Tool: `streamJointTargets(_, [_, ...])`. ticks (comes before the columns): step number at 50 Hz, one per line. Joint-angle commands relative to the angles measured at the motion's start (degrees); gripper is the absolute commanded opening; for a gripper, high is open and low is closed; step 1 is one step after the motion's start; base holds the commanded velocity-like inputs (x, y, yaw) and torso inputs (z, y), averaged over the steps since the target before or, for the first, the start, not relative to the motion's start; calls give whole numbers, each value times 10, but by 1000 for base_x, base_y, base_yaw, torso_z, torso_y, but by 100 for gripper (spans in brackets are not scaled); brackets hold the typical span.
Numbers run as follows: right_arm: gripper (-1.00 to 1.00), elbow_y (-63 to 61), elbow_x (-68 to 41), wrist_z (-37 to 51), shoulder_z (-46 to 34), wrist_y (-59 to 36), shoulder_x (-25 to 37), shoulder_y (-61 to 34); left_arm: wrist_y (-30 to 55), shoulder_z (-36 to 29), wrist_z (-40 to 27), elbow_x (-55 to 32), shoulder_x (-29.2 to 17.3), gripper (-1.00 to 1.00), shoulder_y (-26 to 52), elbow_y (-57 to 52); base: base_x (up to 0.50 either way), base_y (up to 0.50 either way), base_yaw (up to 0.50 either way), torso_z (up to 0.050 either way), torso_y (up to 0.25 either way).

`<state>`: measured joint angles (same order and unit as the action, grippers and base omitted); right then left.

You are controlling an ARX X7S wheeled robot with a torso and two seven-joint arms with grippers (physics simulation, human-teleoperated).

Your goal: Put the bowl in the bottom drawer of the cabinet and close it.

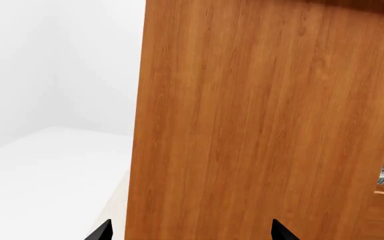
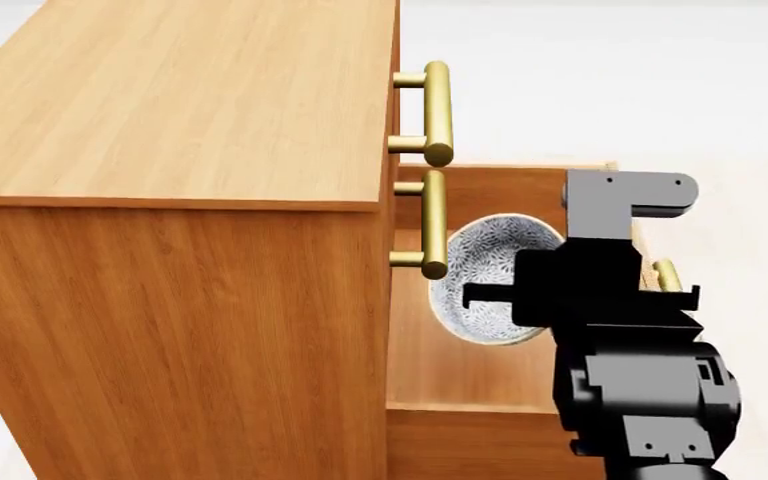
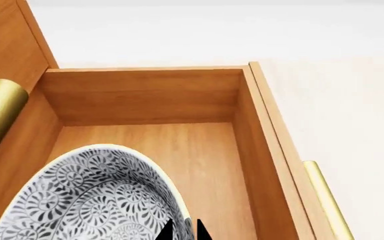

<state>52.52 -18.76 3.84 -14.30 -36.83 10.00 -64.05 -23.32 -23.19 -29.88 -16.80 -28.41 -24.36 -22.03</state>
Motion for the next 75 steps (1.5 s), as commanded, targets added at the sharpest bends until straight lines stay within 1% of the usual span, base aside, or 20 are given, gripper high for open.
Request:
streamJointTargets(1, [-100, -14, -7, -13, 1, -11, -1, 3, -2, -1, 0, -1, -1, 100, 0, 2, 0, 0, 0, 0, 0])
streamJointTargets(20, [-100, -36, -32, -32, 6, -53, 2, 7, -2, -3, -3, 0, -2, 100, 1, 1, 0, 0, 0, 0, 1])
streamJointTargets(40, [-100, -17, -32, -31, -5, -82, -1, -5, 0, -4, -5, 2, -5, 100, 0, -2, 0, 0, 0, 1, 0])
streamJointTargets(55, [-100, -1, -38, -30, -1, -82, -3, -9, -2, -5, -6, 1, -5, 100, 1, 0, 0, 0, 0, 0, 1])
streamJointTargets(74, [-100, 17, -29, -39, -14, -55, -5, -5, -1, -6, -9, -1, -7, 100, 1, -4, 0, 0, 0, 0, 1])
streamJointTargets(75, [100, 12, -28, -40, -17, -53, -5, -3, -1, -6, -9, -1, -7, 100, 1, -4, 0, 0, 0, 0, 0])
